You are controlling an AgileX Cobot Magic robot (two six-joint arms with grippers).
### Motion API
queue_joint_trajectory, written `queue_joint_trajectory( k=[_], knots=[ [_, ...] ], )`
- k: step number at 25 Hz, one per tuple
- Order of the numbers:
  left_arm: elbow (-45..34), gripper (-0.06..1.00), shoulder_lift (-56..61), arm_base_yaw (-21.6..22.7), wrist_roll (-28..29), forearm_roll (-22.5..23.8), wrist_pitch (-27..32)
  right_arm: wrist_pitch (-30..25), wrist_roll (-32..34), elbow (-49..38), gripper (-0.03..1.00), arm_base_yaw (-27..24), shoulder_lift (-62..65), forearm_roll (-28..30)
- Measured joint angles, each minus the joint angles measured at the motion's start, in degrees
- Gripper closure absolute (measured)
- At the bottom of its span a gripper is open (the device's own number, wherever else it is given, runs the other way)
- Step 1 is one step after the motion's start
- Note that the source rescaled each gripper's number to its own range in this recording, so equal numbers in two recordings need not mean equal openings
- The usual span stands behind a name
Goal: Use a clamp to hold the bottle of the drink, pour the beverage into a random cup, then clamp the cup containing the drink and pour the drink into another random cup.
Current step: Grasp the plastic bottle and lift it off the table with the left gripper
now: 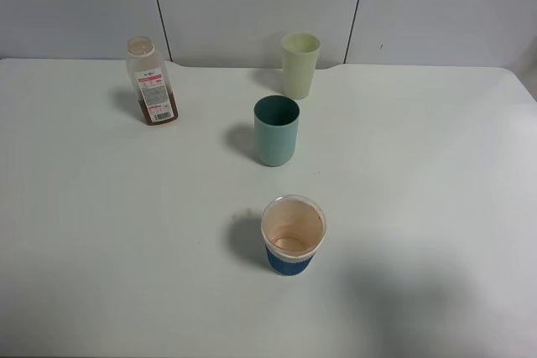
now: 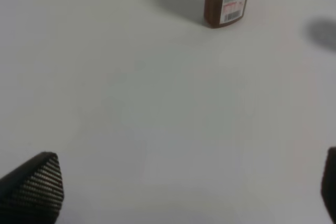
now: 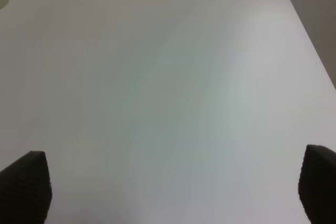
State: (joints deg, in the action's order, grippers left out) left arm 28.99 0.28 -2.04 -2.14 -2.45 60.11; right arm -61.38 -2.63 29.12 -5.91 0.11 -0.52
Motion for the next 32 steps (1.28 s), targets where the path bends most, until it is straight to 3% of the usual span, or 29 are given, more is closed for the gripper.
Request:
queue_joint_trajectory(
  k=[7,14,25,32],
  knots=[
    [0.3,-0.06,0.0,0.0,2.7,1.4,-0.7,0.0,0.0,0.0,-0.03,0.0,0.0,0.0],
    [1.3,-0.06,-2.3,0.0,4.3,1.1,-10.4,0.0,0.0,0.0,-0.03,0.0,0.0,0.0],
    [1.3,-0.06,-20.4,0.0,-1.1,0.9,-18.0,0.0,0.0,0.0,-0.03,0.0,0.0,0.0],
    [1.3,-0.06,-34.4,0.0,-3.3,1.1,-18.3,0.0,0.0,0.0,-0.03,0.0,0.0,0.0]
  ],
)
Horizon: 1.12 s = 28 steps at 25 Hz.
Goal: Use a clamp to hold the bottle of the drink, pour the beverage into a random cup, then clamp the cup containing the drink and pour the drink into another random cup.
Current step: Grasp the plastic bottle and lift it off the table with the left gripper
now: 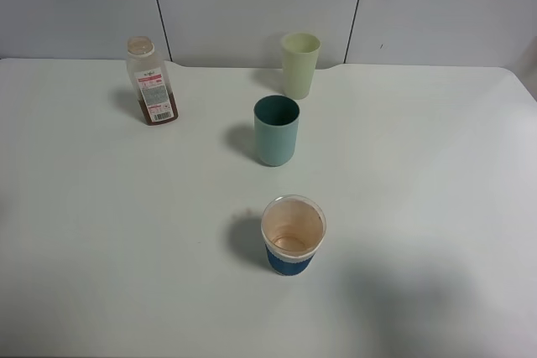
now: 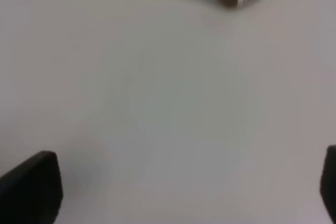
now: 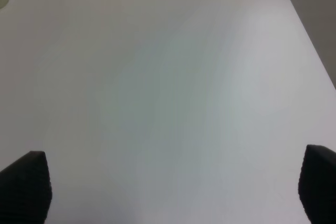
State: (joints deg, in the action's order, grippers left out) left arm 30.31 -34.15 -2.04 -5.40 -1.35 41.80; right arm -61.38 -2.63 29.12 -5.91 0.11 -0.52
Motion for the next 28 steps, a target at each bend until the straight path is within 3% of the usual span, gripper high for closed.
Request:
queue_joint_trajectory(
  k=[11,18,22,25,28],
  knots=[
    [0.0,-0.06,-23.7,0.0,-3.5,-0.9,-6.7,0.0,0.0,0.0,-0.03,0.0,0.0,0.0],
    [0.0,-0.05,-32.4,-5.1,-4.8,-3.0,-20.6,0.0,0.0,0.0,-0.03,0.0,0.0,0.0],
    [0.0,0.02,-37.8,-8.3,-4.8,-2.7,-29.4,0.0,0.0,0.0,-0.03,0.0,0.0,0.0],
    [0.0,0.05,-41.6,-9.7,-4.2,0.0,-35.1,0.0,0.0,0.0,-0.03,0.0,0.0,0.0],
    [0.0,0.06,-44.9,-10.1,0.6,5.0,-40.0,0.0,0.0,0.0,-0.03,0.0,0.0,0.0]
  ],
)
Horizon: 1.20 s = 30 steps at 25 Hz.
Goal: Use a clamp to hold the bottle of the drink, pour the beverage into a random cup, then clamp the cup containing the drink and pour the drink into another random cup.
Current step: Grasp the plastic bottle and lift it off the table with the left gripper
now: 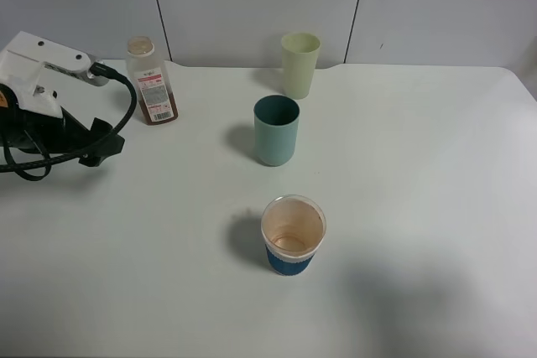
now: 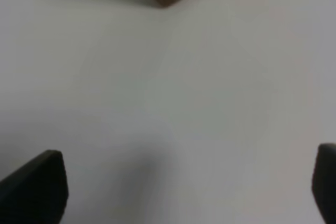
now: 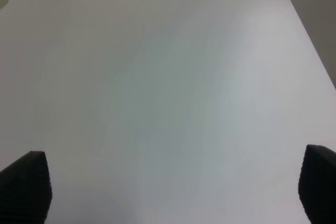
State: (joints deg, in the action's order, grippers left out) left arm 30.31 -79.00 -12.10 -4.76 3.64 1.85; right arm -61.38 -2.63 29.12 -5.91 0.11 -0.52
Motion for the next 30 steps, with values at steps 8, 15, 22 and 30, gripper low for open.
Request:
queue_joint_trajectory(
  k=[8,15,22,30],
  knots=[
    [0.0,0.06,-8.3,3.6,28.3,31.4,-19.8,0.0,0.0,0.0,-0.03,0.0,0.0,0.0],
    [0.1,0.06,-14.9,16.0,43.8,54.7,-32.2,0.0,0.0,0.0,-0.03,0.0,0.0,0.0],
    [1.5,0.06,-18.2,24.1,34.1,58.4,-40.2,0.0,0.0,0.0,-0.03,0.0,0.0,0.0],
    [10.8,0.11,-27.4,25.5,33.3,72.0,-50.0,0.0,0.0,0.0,-0.03,0.0,0.0,0.0]
  ],
)
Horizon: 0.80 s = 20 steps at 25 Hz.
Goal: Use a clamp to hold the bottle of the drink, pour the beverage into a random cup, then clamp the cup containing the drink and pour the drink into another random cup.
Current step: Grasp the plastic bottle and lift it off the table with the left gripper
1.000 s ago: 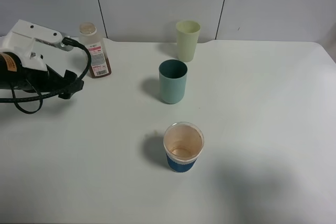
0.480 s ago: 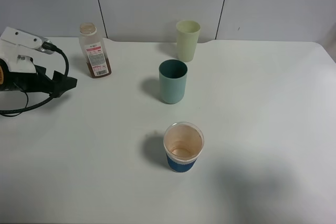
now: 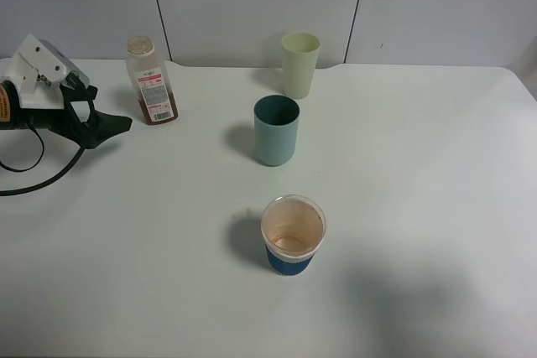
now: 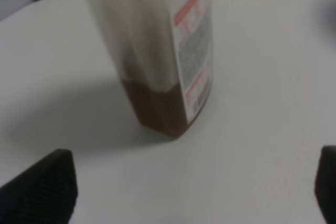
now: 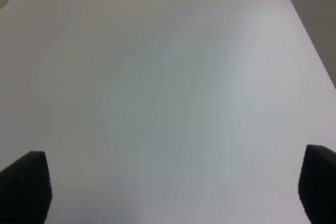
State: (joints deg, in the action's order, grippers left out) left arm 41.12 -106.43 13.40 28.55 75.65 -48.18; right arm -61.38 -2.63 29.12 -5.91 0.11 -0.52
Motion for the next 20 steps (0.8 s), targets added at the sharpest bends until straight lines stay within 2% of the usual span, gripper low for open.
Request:
queue_joint_trajectory(
  k=[12,20],
  knots=[
    [10.0,0.14,-8.9,-0.8,0.2,1.8,-4.4,0.0,0.0,0.0,-0.03,0.0,0.0,0.0],
    [15.9,0.14,-15.8,-3.7,0.6,3.4,-9.6,0.0,0.0,0.0,-0.03,0.0,0.0,0.0]
  ],
)
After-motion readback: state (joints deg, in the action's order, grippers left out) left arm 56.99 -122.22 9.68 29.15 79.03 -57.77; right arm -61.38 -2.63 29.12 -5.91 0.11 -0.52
